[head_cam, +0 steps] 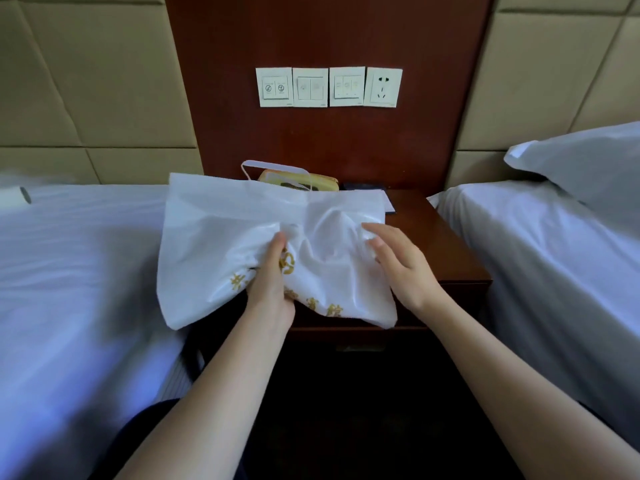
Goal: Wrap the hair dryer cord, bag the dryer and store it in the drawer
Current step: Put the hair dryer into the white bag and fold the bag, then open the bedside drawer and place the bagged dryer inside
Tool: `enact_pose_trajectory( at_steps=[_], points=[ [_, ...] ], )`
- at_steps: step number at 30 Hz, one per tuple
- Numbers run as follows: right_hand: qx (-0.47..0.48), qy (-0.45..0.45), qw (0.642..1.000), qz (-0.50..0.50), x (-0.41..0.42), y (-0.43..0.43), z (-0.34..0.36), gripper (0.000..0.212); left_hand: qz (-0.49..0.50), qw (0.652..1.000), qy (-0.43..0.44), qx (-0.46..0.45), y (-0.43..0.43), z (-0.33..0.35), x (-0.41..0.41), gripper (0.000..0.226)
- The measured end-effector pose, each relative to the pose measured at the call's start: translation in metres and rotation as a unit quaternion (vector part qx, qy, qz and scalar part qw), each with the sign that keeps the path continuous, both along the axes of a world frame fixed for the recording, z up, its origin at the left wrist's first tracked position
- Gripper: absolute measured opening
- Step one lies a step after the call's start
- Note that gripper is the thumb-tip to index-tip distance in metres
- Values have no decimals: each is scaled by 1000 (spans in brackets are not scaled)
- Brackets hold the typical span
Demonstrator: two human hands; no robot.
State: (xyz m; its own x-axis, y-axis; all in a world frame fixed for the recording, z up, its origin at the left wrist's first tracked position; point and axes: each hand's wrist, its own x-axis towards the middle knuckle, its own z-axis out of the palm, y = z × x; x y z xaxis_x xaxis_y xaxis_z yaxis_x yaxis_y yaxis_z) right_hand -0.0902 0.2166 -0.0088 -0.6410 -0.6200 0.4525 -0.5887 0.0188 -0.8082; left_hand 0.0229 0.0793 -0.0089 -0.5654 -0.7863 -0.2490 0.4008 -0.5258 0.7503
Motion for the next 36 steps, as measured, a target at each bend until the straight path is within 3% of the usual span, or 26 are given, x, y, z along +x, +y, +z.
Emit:
enact_pose_trajectory(
  at_steps=[4, 8, 12, 15, 17, 21, 25, 36],
  points=[
    [-40, -89, 990, -105, -6, 0, -2, 17, 4, 1000, 21, -14, -17, 11, 17, 41],
    [-47, -98, 976, -189, -3, 2, -6, 35, 32, 998, 43, -15, -32, 14, 35, 42],
    [106, -175, 962, -183, 5, -13, -34, 36, 55, 997, 53, -14, -47, 15, 54, 43],
    [259, -152, 938, -175, 18, -28, -61, 37, 60, 997, 37, -13, -53, 13, 64, 42],
    [242, -222, 929, -170, 24, -39, -76, 41, 65, 997, 30, -10, -56, 12, 67, 43],
    [84, -451, 877, -143, 27, -53, -96, 37, 62, 997, 35, -3, -62, 13, 72, 44],
    [76, -456, 873, -157, 22, -54, -98, 20, 59, 997, 52, 4, -61, 15, 74, 39],
    [74, -417, 894, -146, 34, -39, -97, 27, 52, 998, 38, 14, -62, 7, 75, 43]
  ],
)
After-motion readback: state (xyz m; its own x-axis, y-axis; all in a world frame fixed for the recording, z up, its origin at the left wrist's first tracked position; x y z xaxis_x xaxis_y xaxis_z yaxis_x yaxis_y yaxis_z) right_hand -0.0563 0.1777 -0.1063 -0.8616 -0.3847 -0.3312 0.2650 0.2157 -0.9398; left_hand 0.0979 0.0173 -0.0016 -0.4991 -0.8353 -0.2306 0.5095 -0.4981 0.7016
